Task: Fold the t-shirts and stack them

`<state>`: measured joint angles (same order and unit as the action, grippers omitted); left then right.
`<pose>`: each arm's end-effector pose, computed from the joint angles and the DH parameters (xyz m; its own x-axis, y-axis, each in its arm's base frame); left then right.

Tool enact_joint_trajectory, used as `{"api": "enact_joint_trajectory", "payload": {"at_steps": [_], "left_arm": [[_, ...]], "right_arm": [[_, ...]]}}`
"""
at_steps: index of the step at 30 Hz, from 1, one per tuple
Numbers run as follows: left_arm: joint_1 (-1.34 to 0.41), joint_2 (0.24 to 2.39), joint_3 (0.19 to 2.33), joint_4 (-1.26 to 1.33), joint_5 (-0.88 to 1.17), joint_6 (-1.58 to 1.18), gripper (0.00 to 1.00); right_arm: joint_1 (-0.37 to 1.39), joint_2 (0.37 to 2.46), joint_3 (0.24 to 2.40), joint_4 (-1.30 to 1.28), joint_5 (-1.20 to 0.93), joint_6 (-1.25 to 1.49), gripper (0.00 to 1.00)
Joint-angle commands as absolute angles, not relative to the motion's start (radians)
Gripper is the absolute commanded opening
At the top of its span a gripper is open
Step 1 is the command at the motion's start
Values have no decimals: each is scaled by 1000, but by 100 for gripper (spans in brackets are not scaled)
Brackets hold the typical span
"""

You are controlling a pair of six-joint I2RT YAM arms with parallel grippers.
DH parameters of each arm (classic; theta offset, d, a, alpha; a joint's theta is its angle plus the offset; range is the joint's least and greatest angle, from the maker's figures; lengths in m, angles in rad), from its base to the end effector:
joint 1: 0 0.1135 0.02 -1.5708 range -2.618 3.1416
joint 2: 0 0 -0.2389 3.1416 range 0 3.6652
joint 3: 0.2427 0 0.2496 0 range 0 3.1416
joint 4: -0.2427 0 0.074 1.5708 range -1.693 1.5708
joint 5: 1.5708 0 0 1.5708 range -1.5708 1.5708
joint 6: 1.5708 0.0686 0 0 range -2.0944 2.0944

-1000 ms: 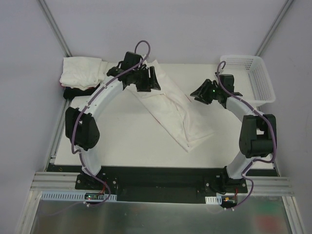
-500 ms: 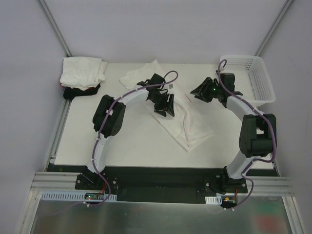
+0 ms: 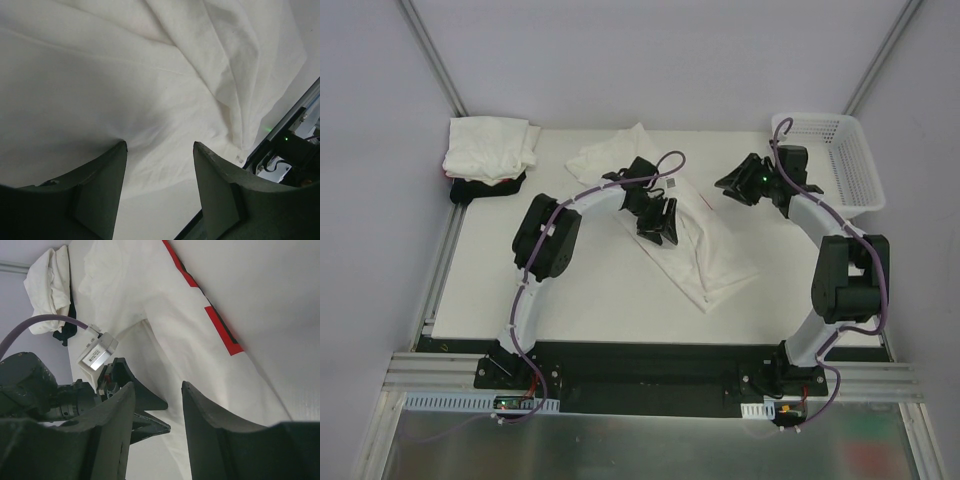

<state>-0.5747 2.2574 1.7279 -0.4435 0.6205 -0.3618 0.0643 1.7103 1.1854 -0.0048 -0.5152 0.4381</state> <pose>0.3845 -0.2965 0.1204 -0.9026 0.2415 -0.3563 0.4250 0.6313 -0.6487 0.4053 0.0600 0.2130 -0.6603 0.3274 -0.6758 -0.2210 0.7754 0.5915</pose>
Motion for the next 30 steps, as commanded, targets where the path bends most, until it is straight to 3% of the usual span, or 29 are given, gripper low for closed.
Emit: {"api": "enact_joint_trajectory", "payload": {"at_steps": [1, 12, 22, 30], "left_arm": [[-574, 2272, 1681, -449, 604, -342, 56], [-534, 2172, 1468, -519, 414, -390, 56], [-374, 1936, 1264, -543, 198, -480, 57], [-235, 1818, 1230, -594, 40, -483, 57]], "right_arm": [[54, 1635, 1236, 15, -537, 453, 45], [32, 1594, 1236, 11, -552, 459, 45], [28, 1552, 1198, 15, -564, 457, 46], [38, 1539, 1169, 31, -581, 468, 46]]}}
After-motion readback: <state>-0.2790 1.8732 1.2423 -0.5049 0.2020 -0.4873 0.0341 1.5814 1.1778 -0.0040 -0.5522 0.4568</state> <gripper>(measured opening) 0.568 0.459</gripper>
